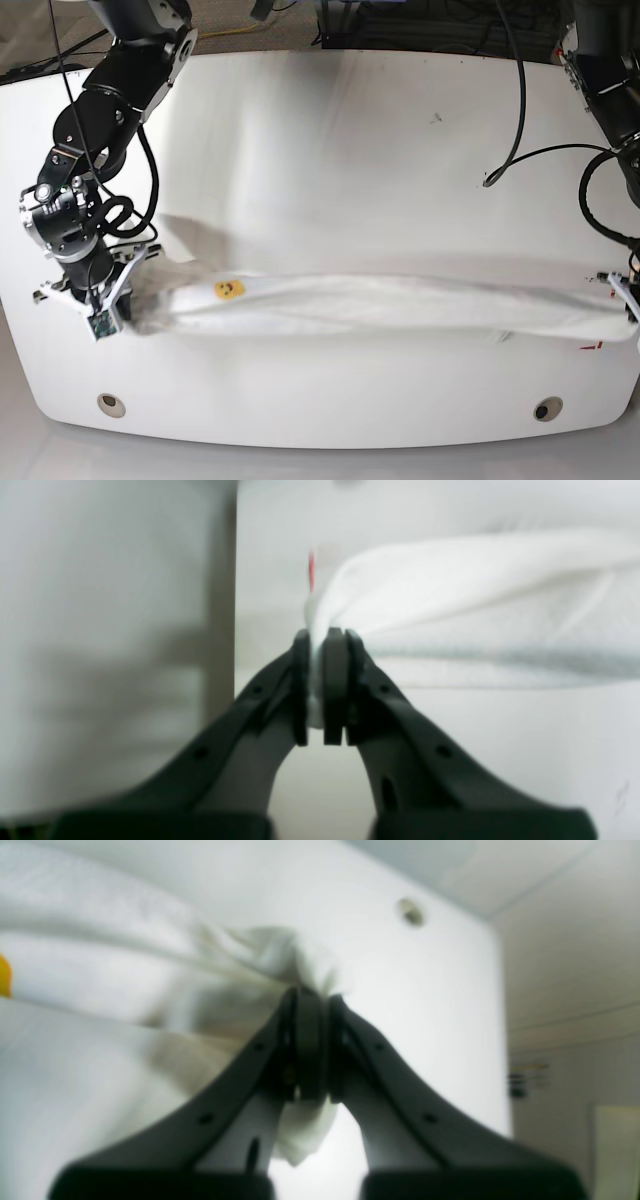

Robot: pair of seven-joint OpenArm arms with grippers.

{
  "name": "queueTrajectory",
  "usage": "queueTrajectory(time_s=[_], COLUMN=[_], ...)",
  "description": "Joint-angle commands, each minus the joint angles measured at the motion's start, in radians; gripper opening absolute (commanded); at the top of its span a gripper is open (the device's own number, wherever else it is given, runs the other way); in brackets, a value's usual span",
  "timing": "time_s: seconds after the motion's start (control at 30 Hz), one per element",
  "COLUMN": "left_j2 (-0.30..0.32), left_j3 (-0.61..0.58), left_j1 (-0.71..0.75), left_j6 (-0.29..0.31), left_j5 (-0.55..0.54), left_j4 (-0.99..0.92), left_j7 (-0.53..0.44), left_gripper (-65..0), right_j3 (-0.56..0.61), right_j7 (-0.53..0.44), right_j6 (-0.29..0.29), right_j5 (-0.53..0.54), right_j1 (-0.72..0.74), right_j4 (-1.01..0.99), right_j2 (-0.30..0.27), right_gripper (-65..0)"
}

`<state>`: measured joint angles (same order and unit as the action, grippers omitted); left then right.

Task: Fold the T-shirt properly
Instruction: 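Lift the held edge with both grippers and flip it over the shirt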

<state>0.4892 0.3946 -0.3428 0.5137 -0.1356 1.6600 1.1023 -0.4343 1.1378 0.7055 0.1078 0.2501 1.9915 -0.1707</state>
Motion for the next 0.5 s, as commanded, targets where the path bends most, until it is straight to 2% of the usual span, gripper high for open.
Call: queueTrajectory(time_s=[0.0, 0.17, 0.27, 0.47], left_j2=[0.026, 0.024, 0.024, 0.024], left_j3=[0.025, 0.071, 0.089, 0.145], left_j1=[0.043, 0.192, 0.268, 0.420], left_j6=[0.003, 0.087, 0.102, 0.105], left_j5=[0.007, 0.014, 0.014, 0.009], left_j4=[0.018, 0.016, 0.019, 0.045], left_j7=[-0.020, -0.021, -0.021, -0.024], left_gripper=[-64.3, -64.3, -64.3, -64.3], right_j3=[-0.034, -0.079, -0.110, -0.128], right_j7=[-0.022, -0.023, -0.018, -0.018], right_j6=[-0.007, -0.007, -0.007, -0.007], right_j5=[0.002, 0.000, 0.000, 0.000], right_j1=[-0.034, -0.148, -0.197, -0.317], right_j4=[0.022, 0.019, 0.019, 0.022], right_j2=[0.010, 0.072, 0.107, 0.124], right_gripper=[-65.0, -65.0, -65.0, -65.0])
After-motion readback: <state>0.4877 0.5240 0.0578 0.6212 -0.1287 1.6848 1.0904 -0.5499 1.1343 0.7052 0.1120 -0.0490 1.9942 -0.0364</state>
